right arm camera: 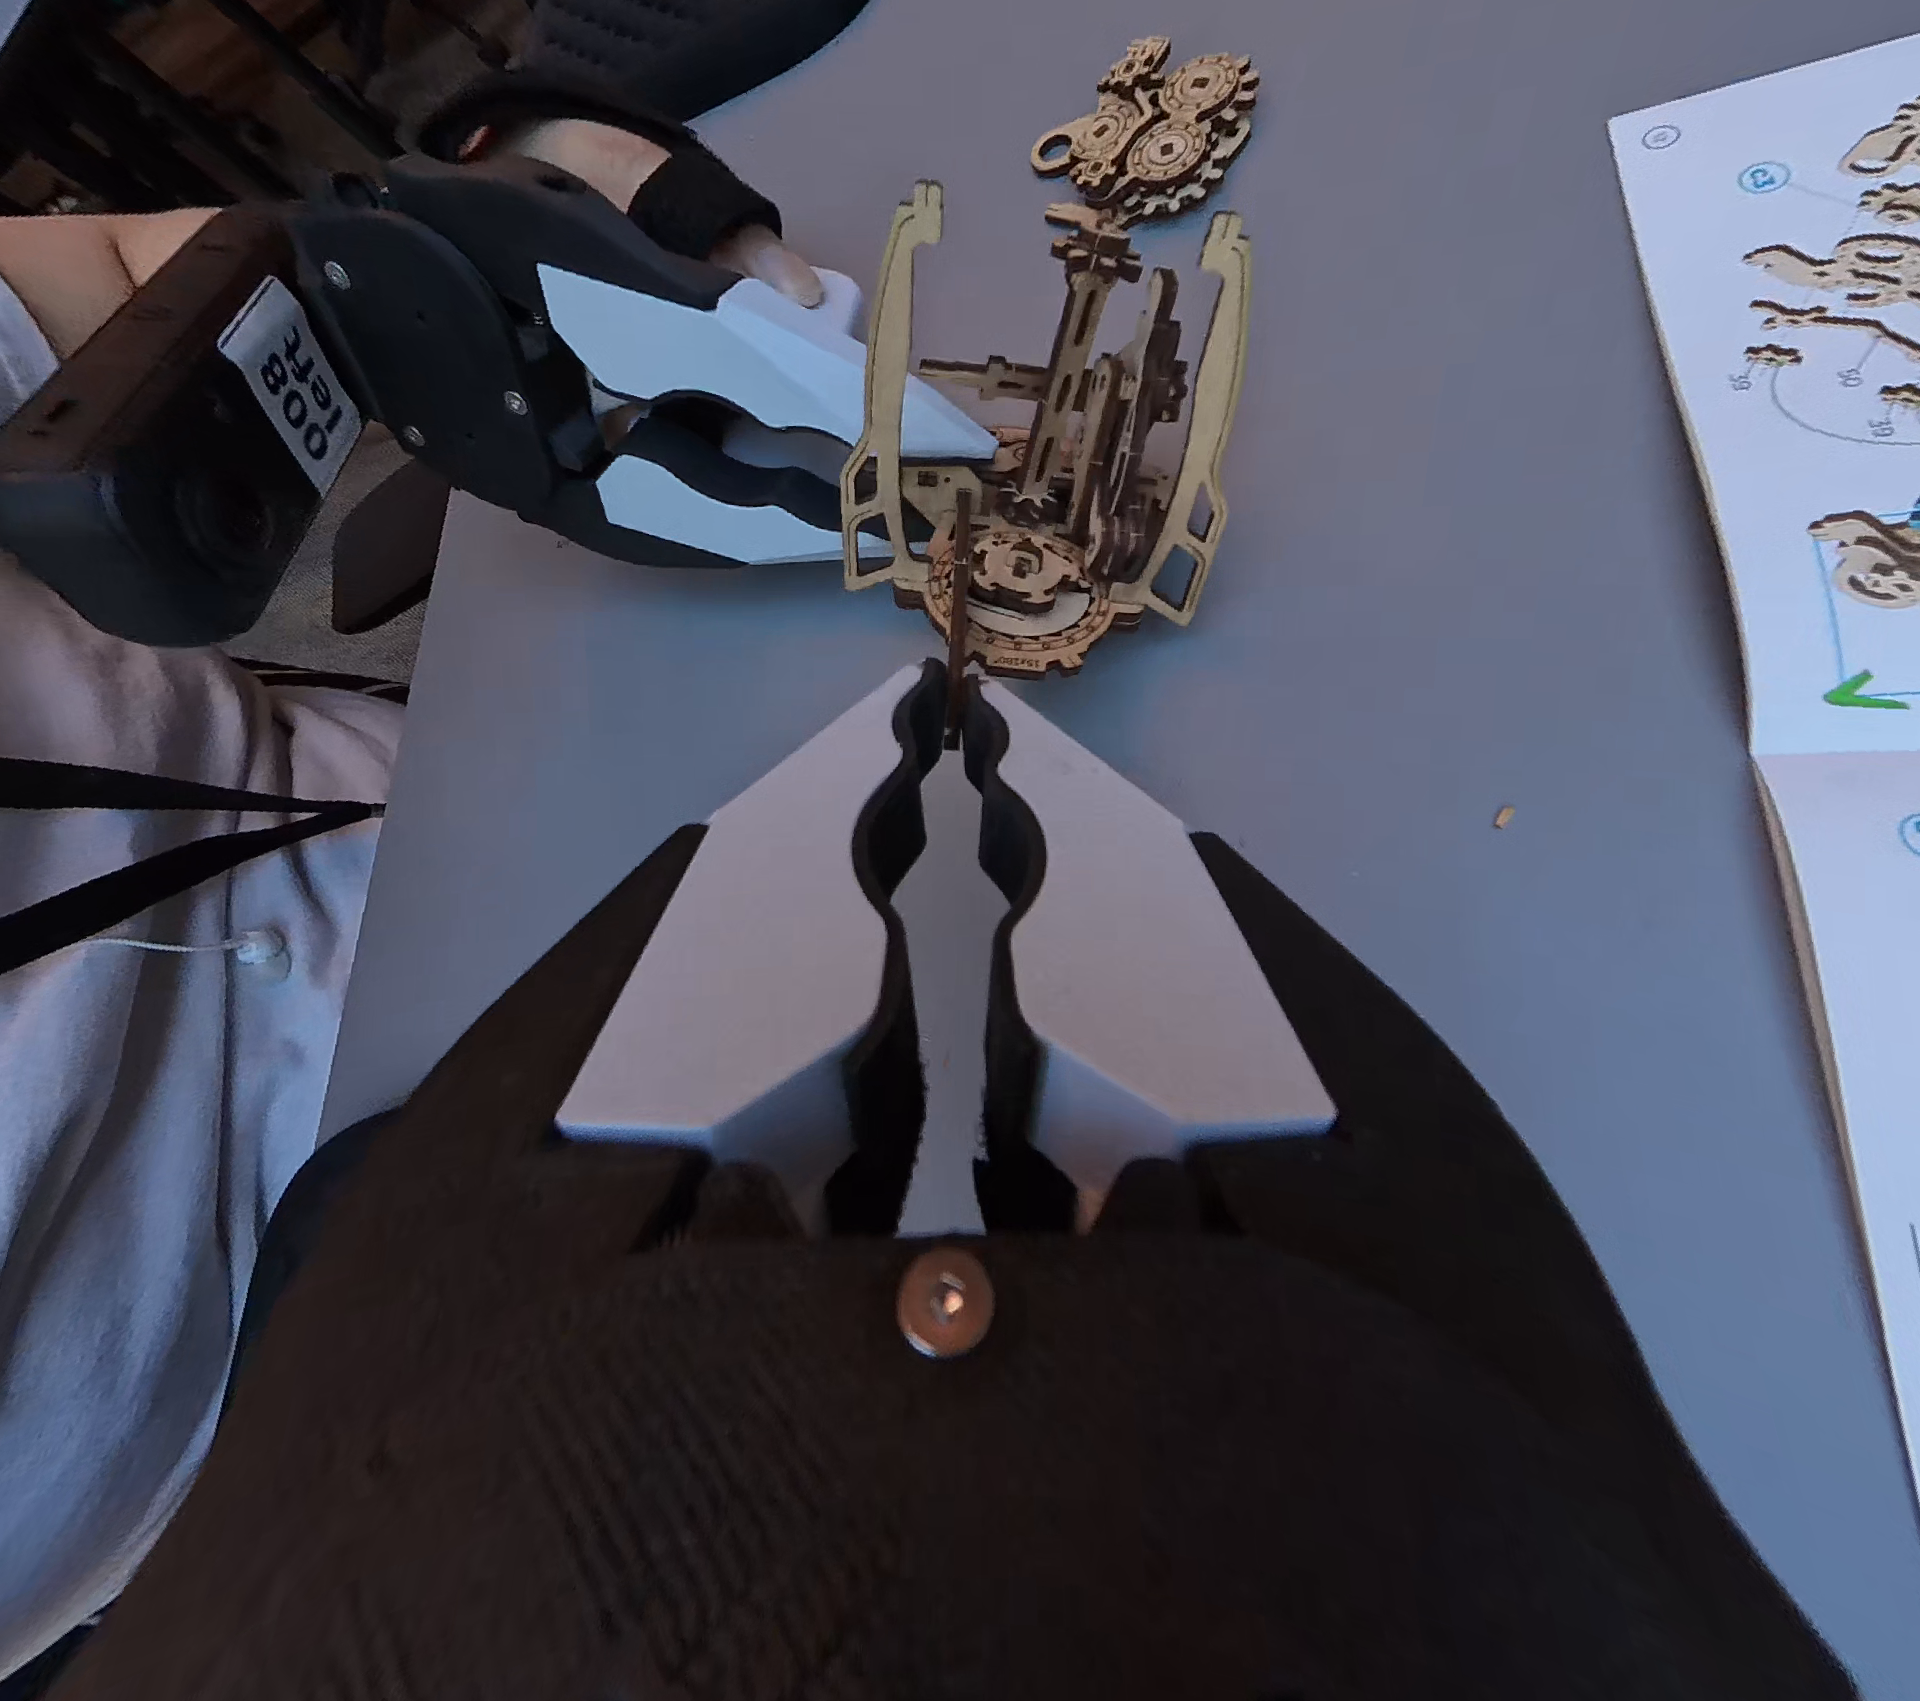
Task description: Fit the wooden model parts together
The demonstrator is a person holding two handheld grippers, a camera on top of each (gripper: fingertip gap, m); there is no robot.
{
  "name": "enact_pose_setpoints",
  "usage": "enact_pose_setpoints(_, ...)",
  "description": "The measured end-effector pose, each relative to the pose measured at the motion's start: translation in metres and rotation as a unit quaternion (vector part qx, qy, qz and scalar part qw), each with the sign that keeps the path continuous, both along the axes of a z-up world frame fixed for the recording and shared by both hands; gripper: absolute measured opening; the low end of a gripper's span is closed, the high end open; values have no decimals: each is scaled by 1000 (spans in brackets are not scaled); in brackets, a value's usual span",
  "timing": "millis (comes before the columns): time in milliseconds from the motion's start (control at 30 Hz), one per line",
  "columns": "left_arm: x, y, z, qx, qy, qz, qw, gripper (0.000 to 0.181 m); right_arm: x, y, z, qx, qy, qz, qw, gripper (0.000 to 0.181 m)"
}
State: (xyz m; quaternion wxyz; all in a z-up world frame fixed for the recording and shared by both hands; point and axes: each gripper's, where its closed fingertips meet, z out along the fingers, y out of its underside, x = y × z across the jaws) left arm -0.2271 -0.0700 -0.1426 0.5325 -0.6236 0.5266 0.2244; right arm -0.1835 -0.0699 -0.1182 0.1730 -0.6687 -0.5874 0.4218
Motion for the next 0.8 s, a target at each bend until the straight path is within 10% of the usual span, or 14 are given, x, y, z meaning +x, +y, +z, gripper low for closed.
enact_pose_setpoints(800,7,-2,4,22,17,-10,1000,18,7,0,4,-23,-14,2,1000,2)
